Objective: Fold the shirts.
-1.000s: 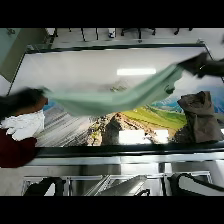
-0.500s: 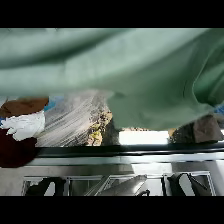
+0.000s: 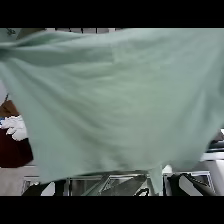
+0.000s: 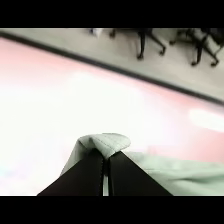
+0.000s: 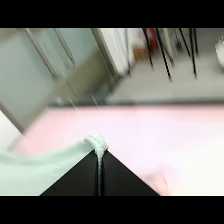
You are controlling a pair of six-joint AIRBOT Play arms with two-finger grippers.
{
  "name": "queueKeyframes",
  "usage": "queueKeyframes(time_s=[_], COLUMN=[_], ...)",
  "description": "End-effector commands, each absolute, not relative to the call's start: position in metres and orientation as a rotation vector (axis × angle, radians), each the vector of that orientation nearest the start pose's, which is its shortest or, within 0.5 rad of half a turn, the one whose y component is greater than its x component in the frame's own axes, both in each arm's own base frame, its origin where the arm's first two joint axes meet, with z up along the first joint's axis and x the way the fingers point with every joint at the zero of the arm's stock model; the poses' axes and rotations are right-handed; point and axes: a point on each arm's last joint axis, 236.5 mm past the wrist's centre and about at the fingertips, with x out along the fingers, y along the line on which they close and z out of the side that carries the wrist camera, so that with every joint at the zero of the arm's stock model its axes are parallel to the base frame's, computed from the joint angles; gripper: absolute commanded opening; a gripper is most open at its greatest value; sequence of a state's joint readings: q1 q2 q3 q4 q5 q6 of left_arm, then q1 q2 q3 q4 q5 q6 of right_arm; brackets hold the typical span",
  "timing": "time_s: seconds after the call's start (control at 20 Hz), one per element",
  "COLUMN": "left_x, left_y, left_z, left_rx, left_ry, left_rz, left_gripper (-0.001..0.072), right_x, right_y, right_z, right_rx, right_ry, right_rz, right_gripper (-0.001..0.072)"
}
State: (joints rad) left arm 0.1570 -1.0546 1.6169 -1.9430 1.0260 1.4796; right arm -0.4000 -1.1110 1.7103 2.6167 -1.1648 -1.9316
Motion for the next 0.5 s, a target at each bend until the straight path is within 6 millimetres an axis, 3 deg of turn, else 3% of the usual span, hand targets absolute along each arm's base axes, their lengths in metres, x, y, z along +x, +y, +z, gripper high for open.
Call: queueKeyframes(time_s=[0.0,0.15,0.25,0.35,0.45], left_x=[0.510,0.559,0.580,0.601,0.619], left_y=[-0.023,-0.043,-0.060,-0.078,-0.094], left_z=[0.186,0.055,-0.010,-0.034,-0.034], left_rx=[-0.392,-0.388,-0.385,-0.370,-0.355], left_ry=[0.617,0.834,0.956,0.987,0.966], left_rz=[-0.091,-0.091,-0.109,-0.139,-0.170], left_gripper=[0.0013,0.0013,0.0013,0.0013,0.0013], right_x=[0.490,0.543,0.567,0.582,0.584], right_y=[0.027,0.023,0.024,0.023,0.020], right_z=[0.201,0.066,0.010,-0.019,-0.028], right_rx=[0.361,0.472,0.604,0.682,0.681], right_ry=[0.616,0.768,0.801,0.793,0.803], right_rz=[0.313,0.227,0.193,0.171,0.166], right_gripper=[0.0022,0.0023,0.0023,0.0024,0.0046])
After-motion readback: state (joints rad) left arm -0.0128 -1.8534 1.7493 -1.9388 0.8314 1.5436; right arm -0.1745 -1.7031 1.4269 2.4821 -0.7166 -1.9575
